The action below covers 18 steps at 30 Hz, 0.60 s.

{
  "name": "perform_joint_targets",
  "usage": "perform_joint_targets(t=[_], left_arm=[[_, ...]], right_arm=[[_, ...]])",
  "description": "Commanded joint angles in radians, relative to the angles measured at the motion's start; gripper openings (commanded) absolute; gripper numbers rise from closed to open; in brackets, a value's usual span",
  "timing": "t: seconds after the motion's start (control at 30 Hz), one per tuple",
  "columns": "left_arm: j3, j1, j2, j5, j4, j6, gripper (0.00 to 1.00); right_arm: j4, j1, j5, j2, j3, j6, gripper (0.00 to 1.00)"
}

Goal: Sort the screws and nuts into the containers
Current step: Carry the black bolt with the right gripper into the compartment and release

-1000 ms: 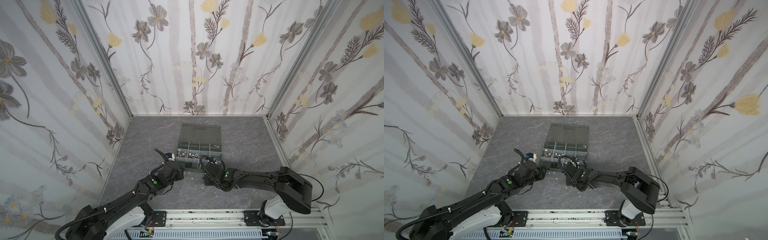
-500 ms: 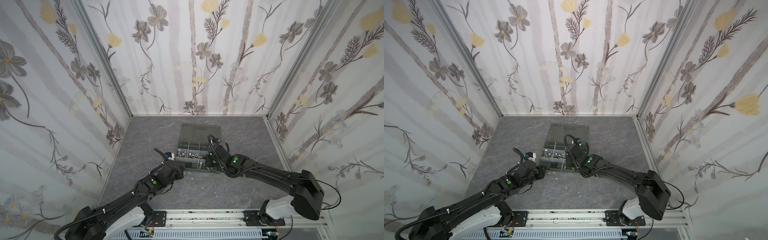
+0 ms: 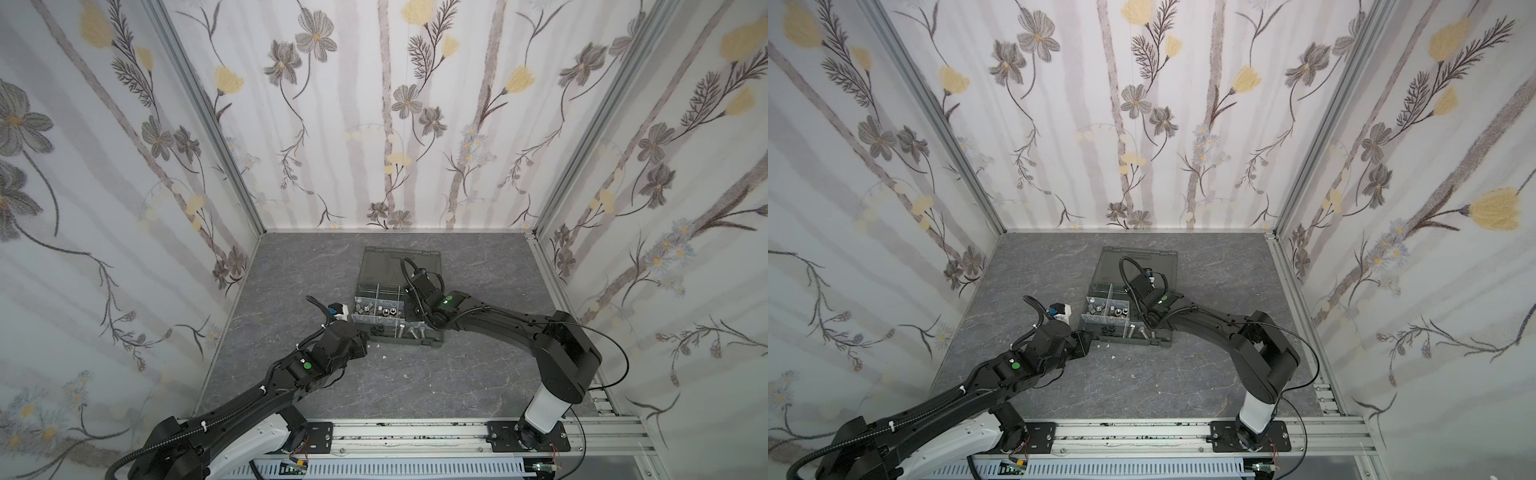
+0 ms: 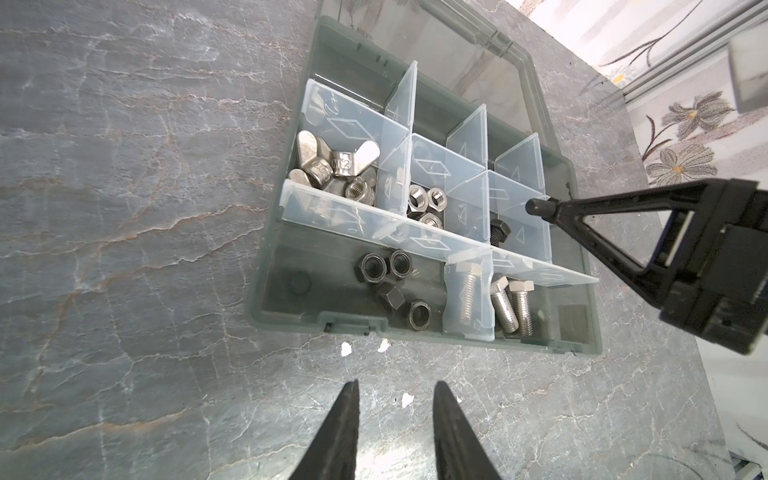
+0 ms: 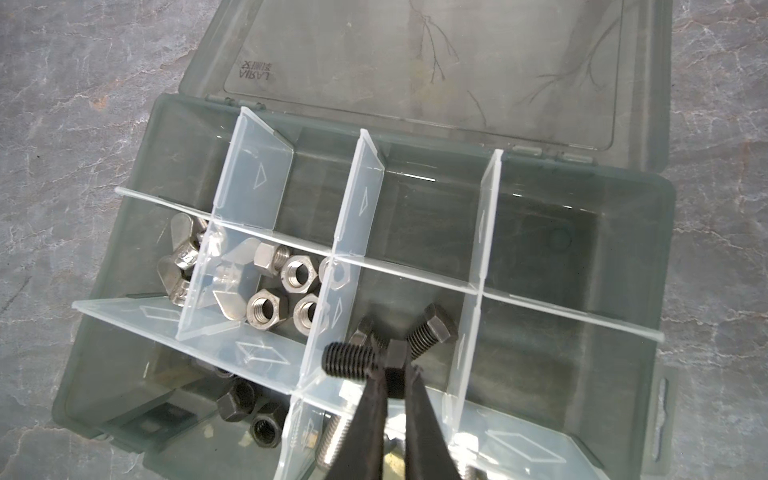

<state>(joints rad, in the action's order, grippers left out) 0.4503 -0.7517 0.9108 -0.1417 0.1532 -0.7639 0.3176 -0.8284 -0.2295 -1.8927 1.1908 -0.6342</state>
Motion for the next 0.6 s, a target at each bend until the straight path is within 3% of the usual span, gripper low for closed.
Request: perform_joint_targets(t=[0.0,0.17,0.57], left_arm=[[-0.007,0.001,-0.006,-0.009,-0.017,-0.008,0.33],[-0.001,0.002,-0.007,-0.028,-0.017,-0.005,0.33],[0.047,0.004,-0.012,-0.075,-0.017,0.070,0.35]], right_arm=[[-0.015,0.000,0.006,-0.008,0.011,0.013,0.18],[-0.018,0.000,0.001,0.001,0.007,0.012,0.22],[-0.049,0.001,-0.037,0.140,-0.041,0.027,0.19]])
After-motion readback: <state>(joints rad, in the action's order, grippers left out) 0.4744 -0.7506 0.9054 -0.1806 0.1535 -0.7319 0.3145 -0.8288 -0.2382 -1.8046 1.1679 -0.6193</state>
